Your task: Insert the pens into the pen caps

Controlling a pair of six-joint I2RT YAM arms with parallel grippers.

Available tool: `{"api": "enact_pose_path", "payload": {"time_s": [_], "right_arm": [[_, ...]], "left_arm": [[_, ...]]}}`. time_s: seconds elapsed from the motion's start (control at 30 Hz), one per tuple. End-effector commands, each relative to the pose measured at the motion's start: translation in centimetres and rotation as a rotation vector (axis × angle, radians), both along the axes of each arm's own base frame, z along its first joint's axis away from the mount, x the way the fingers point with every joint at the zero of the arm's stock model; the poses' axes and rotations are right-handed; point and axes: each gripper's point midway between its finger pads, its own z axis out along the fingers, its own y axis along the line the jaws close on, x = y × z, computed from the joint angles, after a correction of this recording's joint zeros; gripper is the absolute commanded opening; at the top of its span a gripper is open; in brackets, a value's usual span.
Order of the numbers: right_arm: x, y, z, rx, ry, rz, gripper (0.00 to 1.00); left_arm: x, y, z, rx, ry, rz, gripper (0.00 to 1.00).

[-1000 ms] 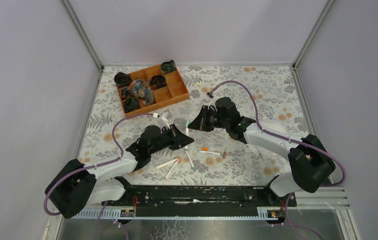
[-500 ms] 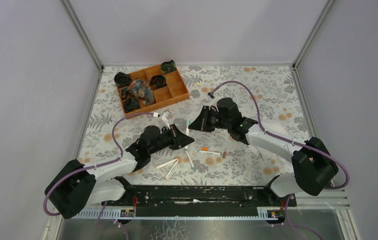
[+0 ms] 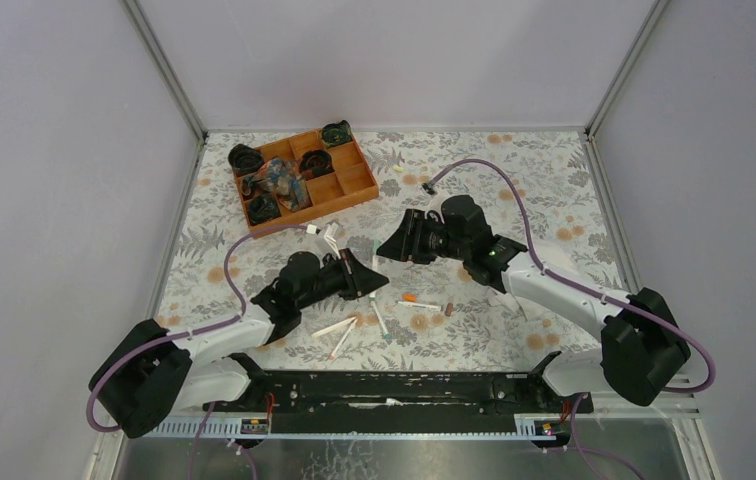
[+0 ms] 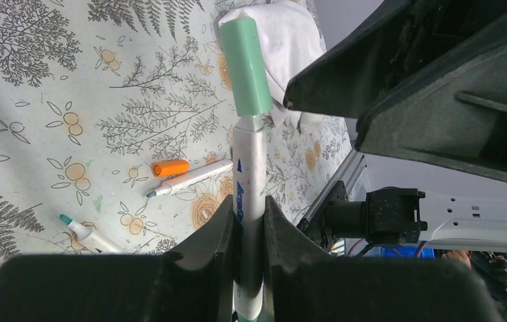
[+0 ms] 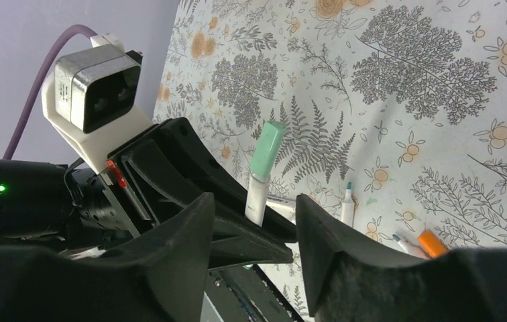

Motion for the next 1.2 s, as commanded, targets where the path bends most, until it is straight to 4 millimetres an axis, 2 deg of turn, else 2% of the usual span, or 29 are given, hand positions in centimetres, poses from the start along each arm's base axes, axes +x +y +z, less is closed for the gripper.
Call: {"api": "enact_pose_path", "payload": {"time_s": [0.0, 0.17, 0.37, 0.63, 0.83, 1.17], "right_arm": [[0.8, -0.3, 2.1, -0.003, -0.086, -0.022, 0.59], [1.3, 0.2, 3.1, 0.031, -0.093, -0.003, 0.72], [1.2, 1.5, 4.3, 0.131, -0.075, 0.049, 0.71], [0.7, 2.6, 5.3, 0.205, -0.066, 0.109, 0.59], [0.3, 2.9, 5.2, 0.217, -0.053, 0.136, 0.49], [-0.1, 2.9, 4.7, 0.212, -0.039, 0.156, 0.24]], "left_arm": [[-0.1, -0.1, 1.8, -0.045, -0.098, -0.023, 0.0], [-0.9, 0.0, 2.3, -0.054, -0.142, -0.062, 0.0], [-2.1, 0.2, 3.3, -0.073, -0.205, -0.114, 0.0], [-2.8, 0.3, 3.7, -0.078, -0.228, -0.143, 0.0], [-3.0, 0.2, 4.0, -0.084, -0.236, -0.152, 0.0], [-3.1, 0.2, 4.3, -0.091, -0.237, -0.155, 0.0]]}}
